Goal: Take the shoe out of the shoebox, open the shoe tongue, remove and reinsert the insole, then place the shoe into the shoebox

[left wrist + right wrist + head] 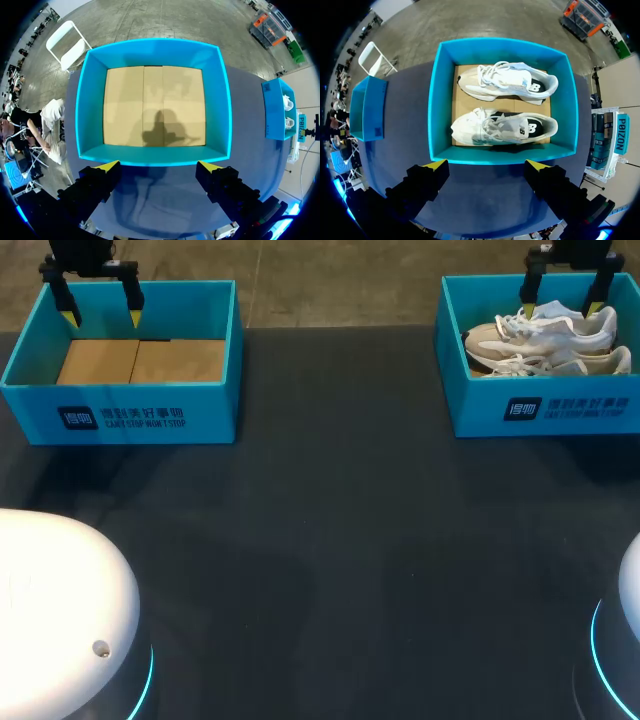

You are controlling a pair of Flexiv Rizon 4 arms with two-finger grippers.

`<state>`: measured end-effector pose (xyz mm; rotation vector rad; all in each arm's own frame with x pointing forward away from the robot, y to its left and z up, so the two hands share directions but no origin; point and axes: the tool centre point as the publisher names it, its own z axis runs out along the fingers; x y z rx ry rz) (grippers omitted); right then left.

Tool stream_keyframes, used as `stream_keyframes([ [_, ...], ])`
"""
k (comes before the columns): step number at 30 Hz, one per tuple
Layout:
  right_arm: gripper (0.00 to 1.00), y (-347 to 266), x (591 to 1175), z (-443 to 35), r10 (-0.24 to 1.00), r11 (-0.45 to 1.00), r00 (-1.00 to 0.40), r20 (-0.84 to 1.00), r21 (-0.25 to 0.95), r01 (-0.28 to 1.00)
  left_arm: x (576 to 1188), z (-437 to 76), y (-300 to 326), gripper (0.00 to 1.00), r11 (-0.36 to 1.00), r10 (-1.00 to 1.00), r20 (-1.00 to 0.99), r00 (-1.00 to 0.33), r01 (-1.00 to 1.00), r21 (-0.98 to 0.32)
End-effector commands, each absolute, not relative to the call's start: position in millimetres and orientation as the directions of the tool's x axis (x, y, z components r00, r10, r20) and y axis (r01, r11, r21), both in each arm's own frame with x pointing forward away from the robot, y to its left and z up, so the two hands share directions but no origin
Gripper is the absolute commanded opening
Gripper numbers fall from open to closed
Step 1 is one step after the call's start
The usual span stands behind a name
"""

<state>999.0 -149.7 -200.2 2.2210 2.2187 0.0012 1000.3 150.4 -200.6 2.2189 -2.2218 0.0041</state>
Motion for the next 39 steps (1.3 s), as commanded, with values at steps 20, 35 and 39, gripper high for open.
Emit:
stream_keyframes([
  [20, 1.00, -164.9, 999.9, -201.0, 1.000, -0.014, 0.015, -0.021, 0.044, 0.999, 1000.2, -200.3, 150.3, 1.00, 0.001, -1.000, 0.002, -0.001, -1.000, 0.000],
  [35, 1.00, -223.2, 1010.6, -219.9, 0.999, -0.020, 0.022, -0.041, 0.039, 0.999, 1000.2, -200.3, 150.3, 1.00, 0.001, -1.000, 0.002, -0.001, -1.000, 0.000],
  [39, 1.00, -233.1, 1013.5, -227.2, 0.998, -0.020, 0.022, -0.060, 0.037, 0.999, 1000.2, -200.3, 150.3, 1.00, 0.001, -1.000, 0.002, -0.001, -1.000, 0.000],
])
